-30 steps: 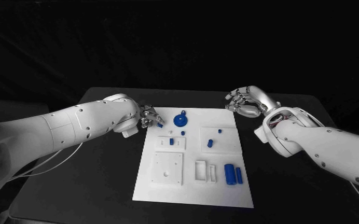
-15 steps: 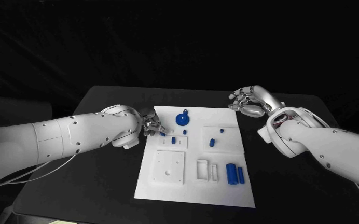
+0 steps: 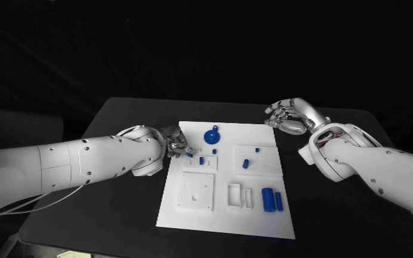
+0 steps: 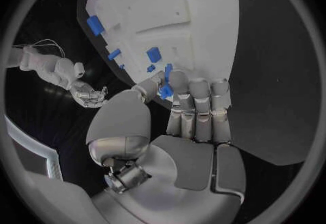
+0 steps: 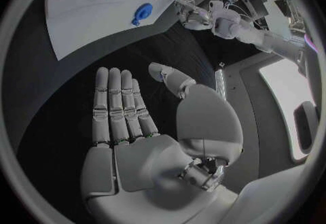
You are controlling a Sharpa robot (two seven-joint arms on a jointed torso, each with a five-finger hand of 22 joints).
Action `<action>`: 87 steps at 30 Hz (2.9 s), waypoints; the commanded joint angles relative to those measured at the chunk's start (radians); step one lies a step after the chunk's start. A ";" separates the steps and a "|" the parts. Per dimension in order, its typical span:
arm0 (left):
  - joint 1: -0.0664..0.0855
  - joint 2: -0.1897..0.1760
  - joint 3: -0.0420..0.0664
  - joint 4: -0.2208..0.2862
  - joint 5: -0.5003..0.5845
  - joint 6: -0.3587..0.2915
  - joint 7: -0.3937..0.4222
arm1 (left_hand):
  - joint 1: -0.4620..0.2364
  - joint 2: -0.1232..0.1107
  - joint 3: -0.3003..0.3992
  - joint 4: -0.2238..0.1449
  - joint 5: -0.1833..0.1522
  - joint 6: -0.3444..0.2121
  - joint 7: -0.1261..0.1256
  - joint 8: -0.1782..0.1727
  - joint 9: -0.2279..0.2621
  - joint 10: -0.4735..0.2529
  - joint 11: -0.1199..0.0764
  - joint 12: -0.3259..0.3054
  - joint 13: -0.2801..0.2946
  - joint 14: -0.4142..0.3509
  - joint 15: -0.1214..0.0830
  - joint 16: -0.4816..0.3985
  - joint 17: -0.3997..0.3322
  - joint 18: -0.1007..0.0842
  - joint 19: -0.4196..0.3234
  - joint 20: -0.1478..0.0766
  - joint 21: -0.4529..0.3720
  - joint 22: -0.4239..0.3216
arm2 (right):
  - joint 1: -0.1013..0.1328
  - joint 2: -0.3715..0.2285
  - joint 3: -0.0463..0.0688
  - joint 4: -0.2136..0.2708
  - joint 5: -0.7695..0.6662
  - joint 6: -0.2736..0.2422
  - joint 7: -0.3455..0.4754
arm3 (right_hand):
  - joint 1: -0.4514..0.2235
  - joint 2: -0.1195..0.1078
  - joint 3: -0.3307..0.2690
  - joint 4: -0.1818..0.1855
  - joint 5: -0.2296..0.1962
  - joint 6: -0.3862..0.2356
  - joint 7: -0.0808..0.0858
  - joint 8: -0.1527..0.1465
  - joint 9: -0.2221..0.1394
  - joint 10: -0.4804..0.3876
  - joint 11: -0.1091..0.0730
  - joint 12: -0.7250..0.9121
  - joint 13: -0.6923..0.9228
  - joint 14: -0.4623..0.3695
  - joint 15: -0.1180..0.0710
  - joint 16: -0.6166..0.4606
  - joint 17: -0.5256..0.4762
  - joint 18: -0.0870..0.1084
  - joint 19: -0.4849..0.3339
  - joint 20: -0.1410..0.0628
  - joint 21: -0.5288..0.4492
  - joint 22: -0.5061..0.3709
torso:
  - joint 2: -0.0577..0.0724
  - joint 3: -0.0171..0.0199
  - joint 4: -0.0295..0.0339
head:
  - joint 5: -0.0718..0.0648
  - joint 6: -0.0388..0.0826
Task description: Assemble the parts on the task board
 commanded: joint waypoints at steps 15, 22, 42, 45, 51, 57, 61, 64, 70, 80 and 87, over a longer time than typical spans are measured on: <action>-0.011 -0.003 -0.005 0.032 -0.028 -0.007 -0.023 | 0.014 -0.005 0.009 0.000 0.011 0.029 -0.018 0.014 0.043 0.028 -0.017 -0.004 0.002 0.015 -0.001 0.007 -0.001 0.011 0.011 -0.087 0.005 0.002 | 0.000 0.002 0.000 0.001 -0.004 0.013 0.007 | 0.003 0.001 -0.001 -0.003 0.005 0.003 0.002 0.006 -0.002 -0.008 0.002 0.006 -0.003 -0.005 0.001 0.007 -0.003 0.016 -0.008 -0.001 -0.005 0.002 | 0.001 -0.0005 -0.0018 | 0.001 -0.007; -0.026 -0.005 -0.005 0.037 -0.047 0.000 -0.024 | 0.013 -0.006 0.010 -0.001 0.016 0.032 -0.019 0.014 0.043 0.031 -0.017 -0.004 0.003 0.017 -0.001 0.008 0.000 0.011 0.013 -0.087 0.006 0.003 | 0.000 0.005 0.000 -0.001 -0.003 0.017 0.008 | 0.002 0.001 -0.002 -0.002 0.005 0.003 0.002 0.006 -0.003 -0.008 0.002 0.007 -0.003 -0.005 0.001 0.007 -0.003 0.016 -0.008 -0.001 -0.006 0.002 | 0.001 0.0002 -0.0018 | 0.002 -0.009; -0.035 -0.007 -0.005 0.028 -0.058 -0.011 -0.021 | 0.013 -0.008 0.010 -0.003 0.019 0.033 -0.019 0.014 0.043 0.032 -0.018 -0.003 0.004 0.019 -0.001 0.009 0.000 0.011 0.014 -0.088 0.007 0.004 | 0.000 0.009 0.000 -0.001 0.009 0.023 0.010 | 0.001 0.003 -0.002 -0.001 0.006 0.002 0.002 0.006 -0.004 -0.010 0.002 0.008 -0.006 -0.006 0.001 0.008 -0.005 0.016 -0.008 -0.001 -0.006 0.003 | 0.001 0.0007 -0.0020 | 0.004 -0.006; -0.037 -0.009 -0.005 0.036 -0.050 -0.019 -0.015 | 0.013 -0.008 0.010 -0.003 0.019 0.034 -0.019 0.014 0.042 0.032 -0.018 -0.003 0.004 0.019 -0.001 0.010 0.000 0.011 0.014 -0.088 0.007 0.004 | 0.000 0.009 0.000 -0.001 0.013 0.023 0.010 | -0.001 0.003 -0.002 0.000 0.006 0.002 0.002 0.006 -0.005 -0.010 0.003 0.008 -0.007 -0.006 0.002 0.008 -0.005 0.016 -0.008 0.000 -0.007 0.003 | 0.001 -0.0001 -0.0021 | 0.004 -0.007; -0.041 -0.016 -0.004 0.051 -0.040 -0.032 -0.008 | 0.015 -0.008 0.012 -0.005 0.019 0.034 -0.020 0.014 0.042 0.032 -0.018 -0.003 0.004 0.019 -0.001 0.010 0.000 0.011 0.015 -0.088 0.008 0.005 | 0.000 0.008 0.000 -0.003 0.013 0.022 0.011 | -0.001 0.004 -0.003 0.000 0.007 0.002 0.002 0.006 -0.005 -0.010 0.003 0.009 -0.008 -0.006 0.002 0.009 -0.006 0.016 -0.008 0.000 -0.007 0.003 | 0.001 -0.0002 -0.0035 | 0.003 -0.009; -0.042 -0.018 -0.004 0.053 -0.038 -0.046 -0.001 | 0.017 -0.007 0.013 -0.007 0.018 0.035 -0.020 0.013 0.042 0.033 -0.019 -0.003 0.005 0.020 -0.002 0.010 0.000 0.011 0.016 -0.088 0.008 0.005 | 0.000 0.007 0.000 -0.004 0.013 0.022 0.011 | -0.003 0.004 -0.003 0.001 0.007 0.001 0.002 0.006 -0.006 -0.010 0.003 0.009 -0.009 -0.006 0.002 0.009 -0.006 0.016 -0.009 0.000 -0.007 0.003 | 0.001 -0.0014 -0.0013 | -0.002 -0.004; -0.043 -0.018 -0.004 0.050 -0.032 -0.034 0.006 | 0.018 -0.007 0.014 -0.007 0.018 0.036 -0.020 0.013 0.042 0.033 -0.019 -0.003 0.005 0.021 -0.002 0.010 0.000 0.012 0.016 -0.089 0.008 0.005 | 0.000 0.008 0.000 -0.005 0.012 0.022 0.013 | -0.003 0.004 -0.004 0.001 0.007 0.001 0.002 0.007 -0.006 -0.010 0.003 0.010 -0.009 -0.006 0.002 0.009 -0.007 0.016 -0.009 0.000 -0.007 0.003 | 0.001 -0.0018 -0.0006 | 0.001 -0.002; -0.043 -0.020 -0.004 0.047 -0.031 -0.036 0.007 | 0.018 -0.007 0.014 -0.007 0.017 0.036 -0.020 0.013 0.042 0.033 -0.020 -0.003 0.005 0.021 -0.002 0.010 0.000 0.012 0.017 -0.089 0.008 0.005 | 0.000 0.008 0.000 -0.004 0.006 0.021 0.015 | -0.004 0.004 -0.004 0.001 0.008 0.001 0.002 0.007 -0.006 -0.011 0.003 0.010 -0.009 -0.006 0.002 0.009 -0.007 0.016 -0.009 0.000 -0.007 0.003 | 0.000 -0.0010 -0.0013 | 0.005 0.000; -0.043 -0.021 -0.004 0.040 -0.033 -0.044 0.011 | 0.018 -0.007 0.014 -0.008 0.017 0.036 -0.020 0.013 0.042 0.033 -0.020 -0.003 0.005 0.021 -0.002 0.010 0.000 0.012 0.017 -0.089 0.009 0.005 | 0.000 0.008 0.000 -0.006 0.004 0.020 0.016 | -0.004 0.004 -0.004 0.001 0.008 0.002 0.002 0.007 -0.006 -0.011 0.003 0.010 -0.010 -0.007 0.002 0.009 -0.007 0.016 -0.009 0.000 -0.008 0.003 | 0.001 -0.0013 -0.0004 | 0.002 0.001; -0.043 -0.021 -0.004 0.041 -0.041 -0.076 0.024 | 0.021 -0.007 0.016 -0.010 0.017 0.037 -0.021 0.013 0.042 0.033 -0.020 -0.004 0.006 0.022 -0.003 0.010 0.000 0.012 0.018 -0.089 0.009 0.006 | 0.000 0.008 0.000 -0.006 0.002 0.019 0.016 | -0.003 0.004 -0.004 0.000 0.010 0.002 0.002 0.007 -0.007 -0.011 0.003 0.011 -0.011 -0.007 0.002 0.010 -0.008 0.016 -0.009 -0.001 -0.008 0.004 | 0.001 -0.0002 -0.0016 | 0.004 0.000; -0.043 -0.020 -0.004 0.039 -0.045 -0.076 0.023 | 0.023 -0.008 0.017 -0.011 0.019 0.038 -0.021 0.012 0.042 0.034 -0.021 -0.003 0.006 0.023 -0.003 0.011 0.001 0.012 0.019 -0.089 0.009 0.006 | 0.000 0.007 0.000 -0.007 0.002 0.019 0.016 | -0.002 0.004 -0.003 0.000 0.011 0.002 0.002 0.008 -0.007 -0.011 0.003 0.012 -0.012 -0.007 0.002 0.010 -0.009 0.016 -0.009 -0.001 -0.008 0.004 | 0.001 0.0000 -0.0019 | 0.003 -0.002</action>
